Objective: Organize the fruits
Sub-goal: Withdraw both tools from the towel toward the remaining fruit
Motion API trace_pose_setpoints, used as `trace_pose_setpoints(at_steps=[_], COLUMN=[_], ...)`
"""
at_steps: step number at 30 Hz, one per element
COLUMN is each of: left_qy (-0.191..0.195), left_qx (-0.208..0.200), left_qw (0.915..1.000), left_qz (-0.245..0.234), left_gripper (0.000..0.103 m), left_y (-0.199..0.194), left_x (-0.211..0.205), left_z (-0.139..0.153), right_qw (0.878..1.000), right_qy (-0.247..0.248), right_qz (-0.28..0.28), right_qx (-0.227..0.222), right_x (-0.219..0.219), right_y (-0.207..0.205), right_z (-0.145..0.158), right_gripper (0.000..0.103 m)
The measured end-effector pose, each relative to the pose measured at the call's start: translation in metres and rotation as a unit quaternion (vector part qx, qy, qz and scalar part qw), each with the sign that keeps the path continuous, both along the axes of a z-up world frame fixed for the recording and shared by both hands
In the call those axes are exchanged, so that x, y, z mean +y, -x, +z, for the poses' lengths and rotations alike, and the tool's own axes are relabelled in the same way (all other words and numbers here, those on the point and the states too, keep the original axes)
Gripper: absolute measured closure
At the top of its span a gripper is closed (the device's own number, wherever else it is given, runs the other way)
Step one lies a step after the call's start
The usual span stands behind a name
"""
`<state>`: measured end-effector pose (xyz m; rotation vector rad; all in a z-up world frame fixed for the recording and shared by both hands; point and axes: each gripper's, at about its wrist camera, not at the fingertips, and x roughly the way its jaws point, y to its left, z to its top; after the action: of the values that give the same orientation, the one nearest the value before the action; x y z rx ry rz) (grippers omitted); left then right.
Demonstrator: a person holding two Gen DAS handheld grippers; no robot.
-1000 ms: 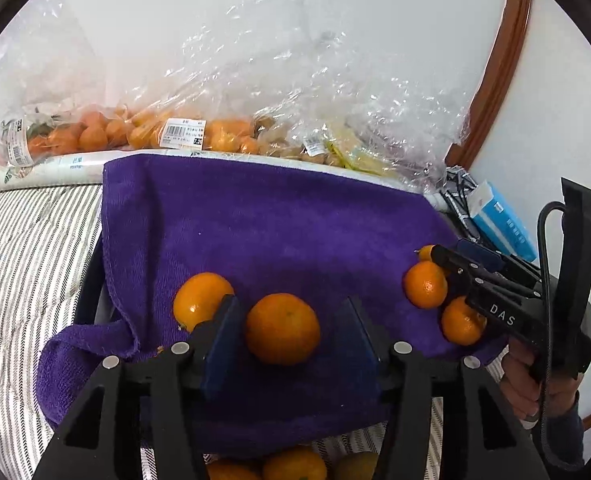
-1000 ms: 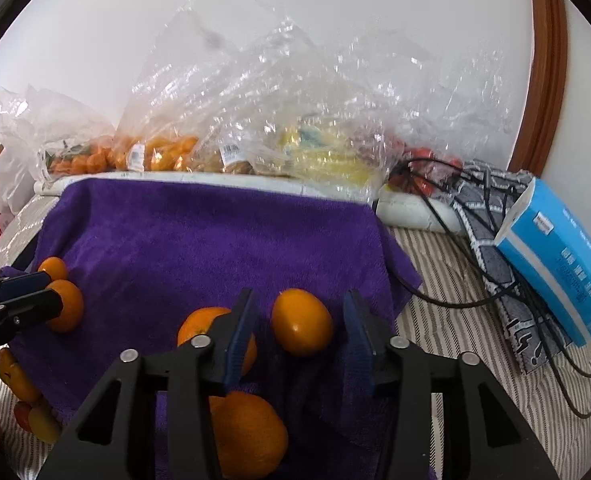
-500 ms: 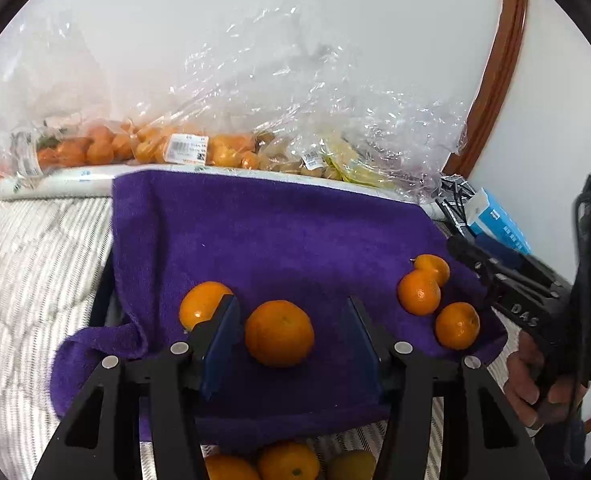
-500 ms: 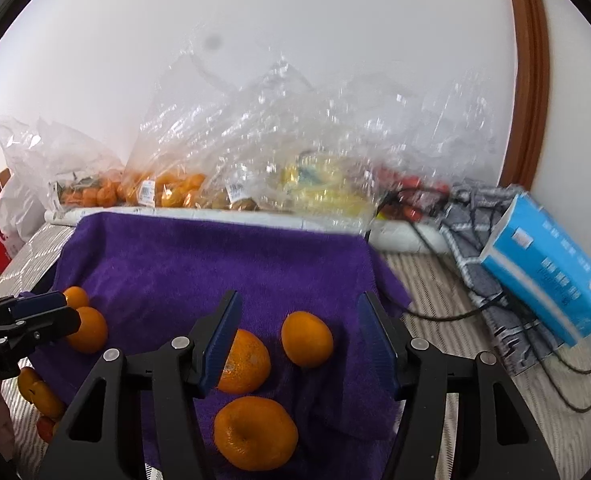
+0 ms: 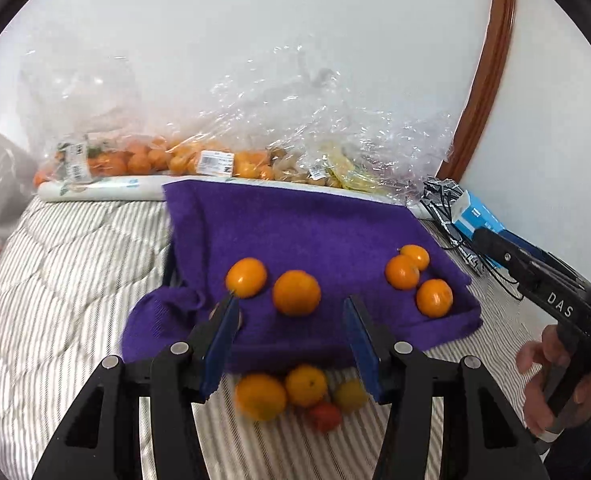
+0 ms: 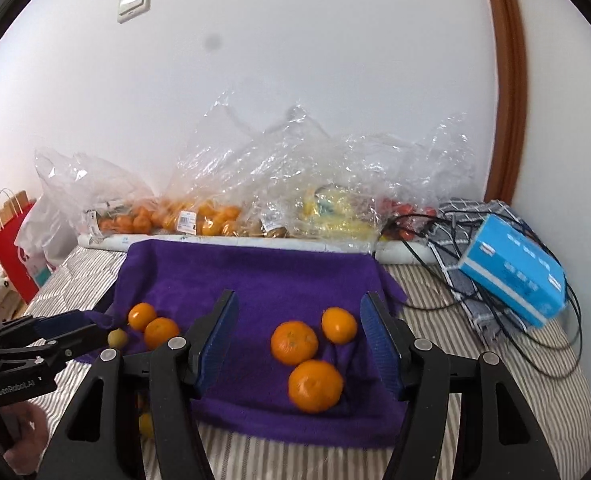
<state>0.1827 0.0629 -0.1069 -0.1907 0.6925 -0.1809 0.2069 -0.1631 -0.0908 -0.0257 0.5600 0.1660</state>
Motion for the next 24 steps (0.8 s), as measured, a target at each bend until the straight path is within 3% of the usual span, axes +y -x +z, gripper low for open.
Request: trace_pose_setpoints(at_steps=[7, 19, 24], left_qy=[0.021, 0.002, 0.004], left_qx=[0.020, 0.036, 0.049], left_qw=[0.9995, 0.9988, 0.9976], left_qz=[0.008, 0.032, 0.048], left_gripper=[0.051, 0.051, 0.049], left_y=[0.024, 0.055, 0.059], left_x=[0.017, 0.039, 0.059], left_z=[-0.005, -0.024, -0.040], right_qw=[1.000, 0.998, 0.996], right_qy=[-0.018, -0.024, -0.027], right_qz=[0.009, 0.031, 0.050], right_qx=[0.022, 0.041, 0.064], right_x=[0.009, 0.034, 0.052], right_y=[0.034, 0.069, 0.075], right_z=[-0.006, -0.022, -0.042], right_gripper=[0.041, 0.043, 0.053])
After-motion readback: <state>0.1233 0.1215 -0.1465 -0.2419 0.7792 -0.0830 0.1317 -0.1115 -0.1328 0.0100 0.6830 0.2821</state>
